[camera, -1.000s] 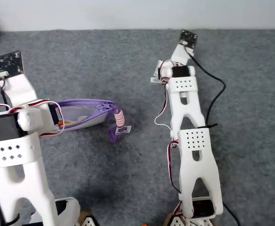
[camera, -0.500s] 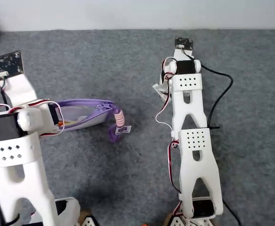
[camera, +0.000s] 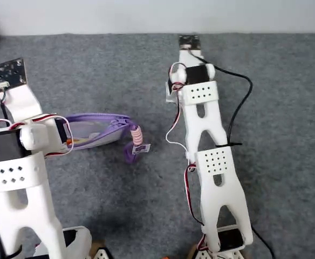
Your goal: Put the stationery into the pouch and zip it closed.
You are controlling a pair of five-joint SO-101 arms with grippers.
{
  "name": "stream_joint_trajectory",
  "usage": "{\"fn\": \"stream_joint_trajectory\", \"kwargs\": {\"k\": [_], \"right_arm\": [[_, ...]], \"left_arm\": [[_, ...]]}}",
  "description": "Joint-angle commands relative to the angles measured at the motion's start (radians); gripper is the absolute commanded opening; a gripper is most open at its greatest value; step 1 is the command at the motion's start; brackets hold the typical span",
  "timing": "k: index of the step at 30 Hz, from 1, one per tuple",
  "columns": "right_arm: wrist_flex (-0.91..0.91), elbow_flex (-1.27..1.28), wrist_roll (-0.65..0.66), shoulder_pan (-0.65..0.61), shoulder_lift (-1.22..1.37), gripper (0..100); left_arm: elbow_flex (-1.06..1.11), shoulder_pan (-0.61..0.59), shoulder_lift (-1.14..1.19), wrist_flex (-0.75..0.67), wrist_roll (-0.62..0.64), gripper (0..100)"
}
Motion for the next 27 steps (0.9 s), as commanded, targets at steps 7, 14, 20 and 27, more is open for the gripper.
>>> {"fn": "stream_joint_trajectory", "kwargs": {"k": [7, 14, 20, 27], "right_arm": [[-0.028, 0.008, 0.141, 0.041, 0.016, 24.7], [-0.091, 0.014, 0.224, 0.044, 0.090, 24.6], [-0.168, 0.014, 0.305, 0.018, 0.137, 17.5], [-0.099, 0.005, 0.351, 0.022, 0.136, 2.0]], "left_arm": [[-0.010, 0.006, -0.031, 0.003, 0.009, 1], [-0.010, 0.006, -0.028, 0.002, 0.009, 1], [-0.010, 0.006, -0.031, 0.006, 0.009, 1], [-0.010, 0.006, -0.032, 0.006, 0.009, 1]]}}
